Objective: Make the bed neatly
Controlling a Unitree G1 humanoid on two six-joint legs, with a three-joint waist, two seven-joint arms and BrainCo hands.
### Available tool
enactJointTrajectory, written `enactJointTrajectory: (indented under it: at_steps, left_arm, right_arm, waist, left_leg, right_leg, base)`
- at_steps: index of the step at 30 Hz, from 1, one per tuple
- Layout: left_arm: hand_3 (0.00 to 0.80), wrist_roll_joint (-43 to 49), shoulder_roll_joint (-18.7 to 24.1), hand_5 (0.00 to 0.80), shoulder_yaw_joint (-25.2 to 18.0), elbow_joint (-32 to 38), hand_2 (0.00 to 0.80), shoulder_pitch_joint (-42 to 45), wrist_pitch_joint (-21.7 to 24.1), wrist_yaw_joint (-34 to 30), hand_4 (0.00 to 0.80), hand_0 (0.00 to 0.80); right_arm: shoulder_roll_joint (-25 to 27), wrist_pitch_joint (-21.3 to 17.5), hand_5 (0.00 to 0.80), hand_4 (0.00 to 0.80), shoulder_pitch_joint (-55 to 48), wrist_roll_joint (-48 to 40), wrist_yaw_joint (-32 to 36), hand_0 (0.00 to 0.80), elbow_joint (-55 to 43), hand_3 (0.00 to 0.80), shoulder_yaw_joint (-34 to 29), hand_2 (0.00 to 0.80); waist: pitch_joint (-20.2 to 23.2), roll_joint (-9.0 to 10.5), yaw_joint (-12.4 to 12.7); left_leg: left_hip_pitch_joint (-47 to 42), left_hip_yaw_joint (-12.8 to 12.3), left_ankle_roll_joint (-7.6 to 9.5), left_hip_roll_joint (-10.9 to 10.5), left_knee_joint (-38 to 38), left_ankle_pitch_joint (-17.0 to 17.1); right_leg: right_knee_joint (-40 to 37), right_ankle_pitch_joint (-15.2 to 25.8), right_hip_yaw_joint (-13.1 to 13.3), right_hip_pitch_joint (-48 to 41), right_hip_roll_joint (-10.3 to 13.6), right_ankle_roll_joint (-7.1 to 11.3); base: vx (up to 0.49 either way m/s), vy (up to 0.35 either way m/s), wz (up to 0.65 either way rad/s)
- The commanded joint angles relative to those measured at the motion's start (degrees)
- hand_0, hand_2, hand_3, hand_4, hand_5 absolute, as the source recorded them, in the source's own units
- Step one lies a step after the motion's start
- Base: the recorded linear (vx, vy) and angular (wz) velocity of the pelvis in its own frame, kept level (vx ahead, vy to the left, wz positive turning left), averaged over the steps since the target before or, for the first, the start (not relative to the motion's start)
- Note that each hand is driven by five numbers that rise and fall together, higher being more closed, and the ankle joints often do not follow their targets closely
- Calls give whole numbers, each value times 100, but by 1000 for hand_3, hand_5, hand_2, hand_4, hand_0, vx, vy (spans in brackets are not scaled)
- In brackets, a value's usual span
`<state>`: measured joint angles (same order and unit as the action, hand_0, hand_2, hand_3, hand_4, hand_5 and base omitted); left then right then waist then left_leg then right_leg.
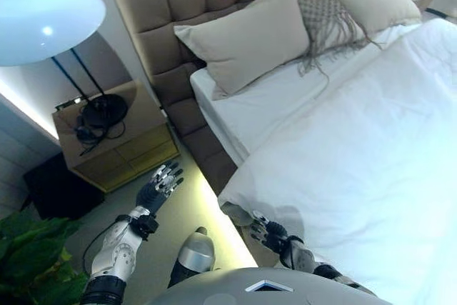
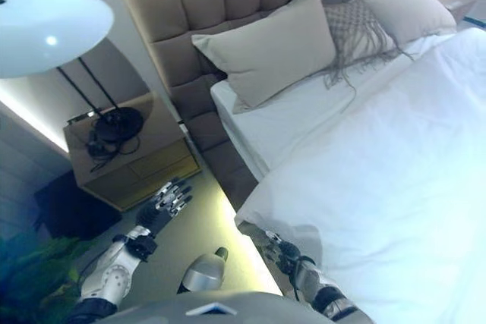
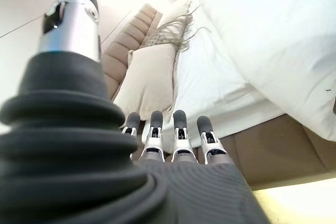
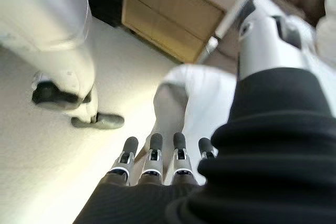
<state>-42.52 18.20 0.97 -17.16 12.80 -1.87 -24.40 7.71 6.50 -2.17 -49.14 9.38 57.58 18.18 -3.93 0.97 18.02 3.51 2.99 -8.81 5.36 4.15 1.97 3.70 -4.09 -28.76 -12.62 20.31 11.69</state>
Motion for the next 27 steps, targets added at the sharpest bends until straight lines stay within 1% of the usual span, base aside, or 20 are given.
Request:
enactJointTrajectory:
  at_steps: [1,2,3,6,7,8,10,11,12,13,14,15,17,18,19,20,22,23,24,27]
  left_arm:
    - [0,-311,-66,0,-94,178,0,-278,359,106,0,0]
    - [0,-319,-61,0,-114,184,0,-288,365,126,0,0]
    - [0,-328,-63,0,-114,170,0,-309,399,137,0,0]
    - [0,-354,-63,0,-168,206,0,-305,426,202,0,0]
    - [0,-370,-59,0,-192,228,0,-297,453,232,0,0]
    - [0,-378,-55,0,-208,260,0,-292,450,261,0,0]
    - [0,-374,-39,0,-278,314,0,-231,516,283,0,0]
    - [0,-369,-17,0,-314,291,0,-182,602,287,0,0]
    - [0,-355,-14,0,-321,273,0,-169,637,286,0,0]
    - [0,-290,14,0,-338,249,0,-118,726,270,0,0]
    - [0,-286,36,0,-332,254,0,-101,758,309,0,0]
    - [0,-286,45,0,-329,247,0,-97,765,314,0,0]
    - [0,-187,103,0,-267,136,0,-149,763,361,0,0]
    - [0,-176,126,0,-244,110,0,-171,768,374,0,0]
    - [0,-144,181,0,-184,81,0,-236,769,375,0,0]
    - [0,-148,212,0,-154,82,0,-266,761,344,0,0]
    - [0,-202,257,0,-87,96,0,-340,715,282,0,0]
    - [0,-245,278,0,-38,110,0,-377,655,245,0,0]
    - [0,-269,294,0,9,101,0,-405,624,239,0,0]
    - [0,-310,304,0,110,123,0,-481,547,244,0,0]
  right_arm:
    - [242,-209,0,0,166,-311,160,0,15,0,-327,0]
    - [279,-267,0,0,135,-393,177,0,70,0,-425,0]
    - [319,-386,0,0,92,-626,147,0,127,0,-611,0]
    - [346,-501,0,0,-74,-805,279,0,36,0,-975,0]
    - [353,-666,0,0,-195,-879,367,0,-124,0,-1104,0]
    - [355,-713,0,0,-261,-902,344,0,-290,0,-1149,0]
    - [376,-1021,0,0,-582,-1164,273,0,-1068,0,-1335,0]
    - [395,-1064,0,0,-787,-1189,253,0,-1487,0,-1477,0]
    - [408,-1116,0,0,-847,-1199,244,0,-1606,0,-1520,0]
    - [444,-1349,0,0,-997,-1195,283,0,-1857,0,-1683,0]
    - [477,-1469,0,0,-1061,-1149,300,0,-1992,0,-1784,0]
    - [488,-1498,0,0,-1079,-1147,322,0,-2022,0,-1823,0]
    - [546,-1826,0,0,-1057,-1277,294,0,-2149,0,-2044,0]
    - [552,-1844,0,0,-1048,-1364,327,0,-2164,0,-2104,0]
    - [568,-1932,0,0,-1008,-1852,413,0,-2236,0,-2281,0]
    - [567,-1938,0,0,-996,-2176,532,0,-2270,0,-2376,0]
    - [505,-2034,0,0,-984,-2605,777,0,-2270,0,-2554,0]
    - [477,-2136,0,0,-960,-2608,821,0,-2263,0,-2639,0]
    - [462,-2149,0,0,-940,-2522,793,0,-2244,0,-2680,0]
    - [451,-1983,0,0,-954,-2211,754,0,-2218,0,-2678,0]
  waist:
    - [-69,-266,77]
    - [-77,-260,37]
    - [-92,-255,-29]
    - [-124,-250,-172]
    - [-139,-241,-259]
    - [-142,-233,-298]
    - [-140,-193,-482]
    - [-127,-172,-592]
    - [-121,-166,-629]
    - [-111,-151,-753]
    - [-95,-141,-832]
    - [-89,-138,-857]
    - [-58,-111,-995]
    - [-30,-100,-1035]
    - [-36,-87,-1106]
    - [-29,-81,-1140]
    - [9,-65,-1199]
    - [33,-65,-1224]
    - [52,-69,-1245]
    - [101,-60,-1293]
  left_leg:
    - [-437,-222,156,374,-267,54]
    - [-434,-243,153,385,-268,51]
    - [-368,-285,192,365,-265,139]
    - [-414,-371,190,399,-315,138]
    - [-445,-421,188,419,-344,142]
    - [-457,-449,188,431,-356,142]
    - [-502,-549,185,471,-387,138]
    - [-523,-603,187,497,-384,128]
    - [-529,-624,187,505,-383,124]
    - [-561,-690,195,531,-376,104]
    - [-591,-745,202,548,-377,89]
    - [-604,-769,206,555,-378,83]
    - [-662,-882,208,582,-376,66]
    - [-653,-901,213,584,-385,73]
    - [-722,-970,214,608,-390,41]
    - [-739,-997,220,614,-395,27]
    - [-756,-1035,238,610,-437,22]
    - [-791,-1064,241,615,-469,20]
    - [-817,-1096,245,618,-490,24]
    - [-831,-1153,240,637,-493,49]
  right_leg:
    - [397,556,65,284,248,16]
    - [405,556,81,310,248,15]
    - [379,656,51,378,269,-43]
    - [382,656,147,428,239,-48]
    - [368,666,197,450,222,-39]
    - [359,673,223,466,212,-35]
    - [310,700,347,527,169,-27]
    - [302,704,429,573,145,-34]
    - [305,703,464,597,138,-38]
    - [314,695,562,655,113,-42]
    - [309,688,636,688,91,-41]
    - [307,688,663,700,84,-39]
    - [262,714,786,736,42,-32]
    - [229,736,805,755,31,-30]
    - [209,732,872,759,1,-29]
    - [187,737,895,766,-14,-30]
    - [118,777,925,782,-39,-27]
    - [75,791,934,766,-57,-15]
    - [47,804,948,758,-74,-9]
    - [-41,833,1008,746,-135,-6]
  base:
    - [-44,-18,-14]
    - [-112,-2,-17]
    - [-107,-1,-15]
    - [-70,-25,-6]
    - [-51,-48,-13]
    - [-67,-79,-21]
    - [-60,-87,-21]
    - [-38,-64,-20]
    - [-49,-69,-23]
    - [-45,-57,-29]
    - [-44,-56,-31]
    - [-29,-45,-28]
    - [-41,-71,-29]
    - [-56,-105,-33]
    - [-48,-88,-26]
    - [-61,-105,-20]
    - [-41,-85,-17]
    - [-23,-85,-20]
    - [-17,-90,-15]
    - [-12,-64,-6]
